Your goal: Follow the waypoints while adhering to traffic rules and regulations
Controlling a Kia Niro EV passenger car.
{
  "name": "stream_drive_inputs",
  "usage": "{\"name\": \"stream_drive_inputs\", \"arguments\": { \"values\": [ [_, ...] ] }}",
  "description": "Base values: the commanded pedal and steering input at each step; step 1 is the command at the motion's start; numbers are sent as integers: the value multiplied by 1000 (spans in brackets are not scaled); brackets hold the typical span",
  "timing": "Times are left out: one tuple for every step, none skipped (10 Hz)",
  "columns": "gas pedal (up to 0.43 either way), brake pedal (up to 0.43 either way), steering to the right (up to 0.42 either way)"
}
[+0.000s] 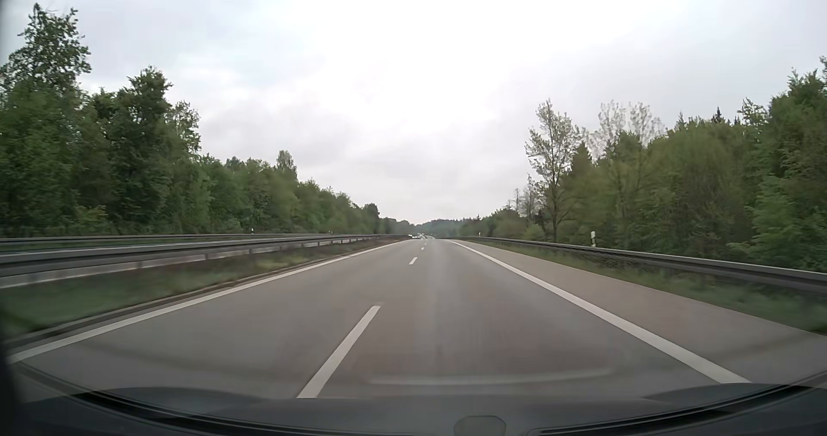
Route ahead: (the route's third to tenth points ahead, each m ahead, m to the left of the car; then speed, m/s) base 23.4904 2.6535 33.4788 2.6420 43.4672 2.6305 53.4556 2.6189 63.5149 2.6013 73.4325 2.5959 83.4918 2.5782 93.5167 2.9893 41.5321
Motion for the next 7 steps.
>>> {"name": "stream_drive_inputs", "arguments": {
  "values": [
    [591, 0, -1],
    [591, 0, -1],
    [591, 0, -1],
    [591, 0, -2],
    [591, 0, -3],
    [591, 0, -3],
    [591, 0, -3]
  ]
}}
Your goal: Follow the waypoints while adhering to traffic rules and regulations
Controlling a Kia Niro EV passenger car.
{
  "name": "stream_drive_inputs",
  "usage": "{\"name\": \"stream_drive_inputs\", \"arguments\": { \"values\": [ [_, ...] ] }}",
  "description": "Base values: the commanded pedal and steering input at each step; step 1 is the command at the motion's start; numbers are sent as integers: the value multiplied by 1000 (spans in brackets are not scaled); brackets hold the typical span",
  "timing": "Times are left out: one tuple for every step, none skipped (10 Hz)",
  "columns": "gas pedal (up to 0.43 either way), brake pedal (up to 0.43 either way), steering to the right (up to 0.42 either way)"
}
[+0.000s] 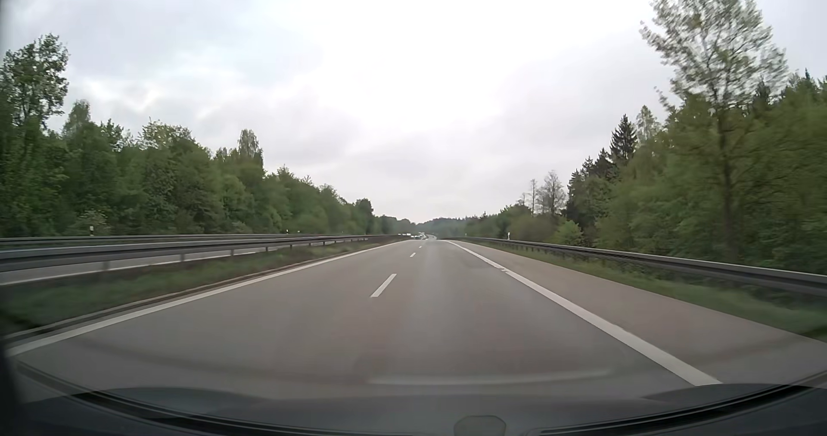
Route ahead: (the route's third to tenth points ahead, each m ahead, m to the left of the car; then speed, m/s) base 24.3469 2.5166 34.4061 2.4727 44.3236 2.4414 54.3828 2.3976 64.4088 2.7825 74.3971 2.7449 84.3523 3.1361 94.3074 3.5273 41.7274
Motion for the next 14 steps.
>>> {"name": "stream_drive_inputs", "arguments": {
  "values": [
    [591, 0, -3],
    [591, 0, -4],
    [591, 0, -4],
    [591, 0, -4],
    [591, 0, -4],
    [591, 0, -4],
    [579, 0, -4],
    [579, 0, -4],
    [579, 0, -4],
    [579, 0, -4],
    [579, 0, -4],
    [571, 0, -4],
    [559, 0, -4],
    [539, 0, -4]
  ]
}}
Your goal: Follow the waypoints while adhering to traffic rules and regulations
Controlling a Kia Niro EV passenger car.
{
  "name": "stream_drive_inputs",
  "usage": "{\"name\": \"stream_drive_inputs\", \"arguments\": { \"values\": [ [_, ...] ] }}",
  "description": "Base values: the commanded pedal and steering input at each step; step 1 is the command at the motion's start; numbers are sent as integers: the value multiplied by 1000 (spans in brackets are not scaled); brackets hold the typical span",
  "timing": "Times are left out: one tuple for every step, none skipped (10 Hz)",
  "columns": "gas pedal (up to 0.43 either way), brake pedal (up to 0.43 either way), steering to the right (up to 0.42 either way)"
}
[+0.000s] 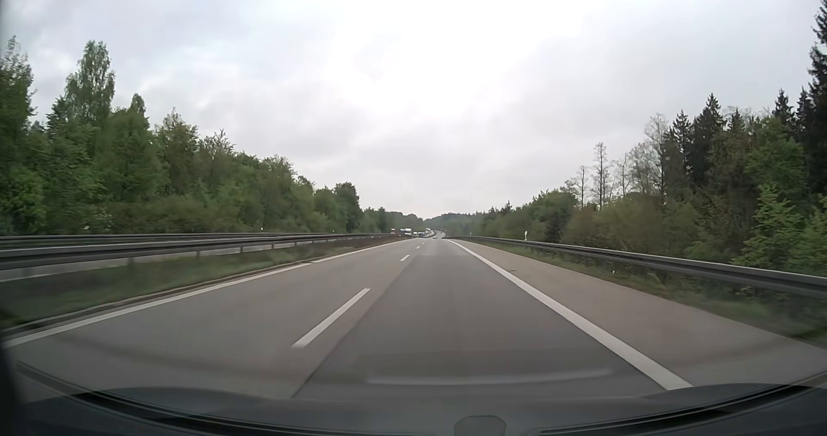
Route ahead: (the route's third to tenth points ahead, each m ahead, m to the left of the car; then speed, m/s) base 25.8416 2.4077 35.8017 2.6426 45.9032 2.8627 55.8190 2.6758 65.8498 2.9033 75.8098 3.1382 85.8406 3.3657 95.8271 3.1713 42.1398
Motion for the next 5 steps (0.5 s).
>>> {"name": "stream_drive_inputs", "arguments": {
  "values": [
    [539, 0, -3],
    [539, 0, -3],
    [539, 0, -3],
    [539, 0, -4],
    [539, 0, -4]
  ]
}}
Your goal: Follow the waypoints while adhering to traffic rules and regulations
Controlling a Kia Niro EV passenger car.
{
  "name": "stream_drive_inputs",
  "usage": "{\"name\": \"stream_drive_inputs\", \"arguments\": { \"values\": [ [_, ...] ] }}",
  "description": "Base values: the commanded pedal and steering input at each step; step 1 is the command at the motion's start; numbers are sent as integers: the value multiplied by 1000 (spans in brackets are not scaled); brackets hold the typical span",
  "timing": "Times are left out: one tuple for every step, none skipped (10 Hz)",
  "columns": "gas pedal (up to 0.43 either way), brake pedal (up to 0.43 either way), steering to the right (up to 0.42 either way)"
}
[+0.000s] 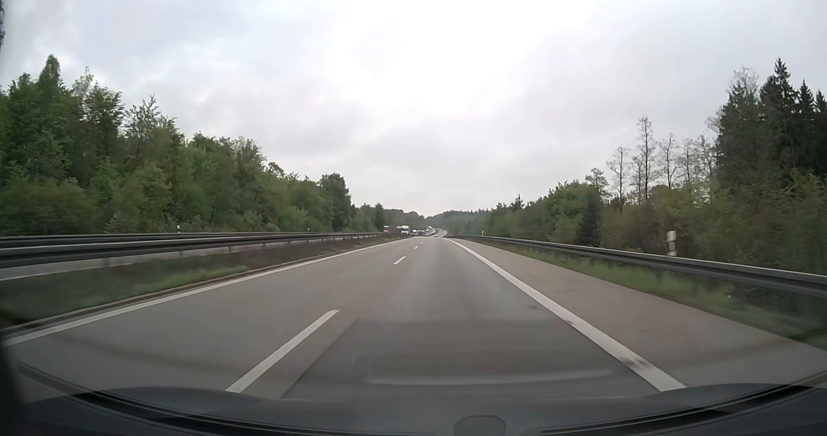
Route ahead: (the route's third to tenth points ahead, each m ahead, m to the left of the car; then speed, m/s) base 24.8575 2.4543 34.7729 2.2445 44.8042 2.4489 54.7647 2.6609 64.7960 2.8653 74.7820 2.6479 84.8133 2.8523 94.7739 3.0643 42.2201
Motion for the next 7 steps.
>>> {"name": "stream_drive_inputs", "arguments": {
  "values": [
    [539, 0, -4],
    [539, 0, -4],
    [539, 0, -4],
    [539, 0, -3],
    [539, 0, -4],
    [539, 0, -4],
    [539, 0, -4]
  ]
}}
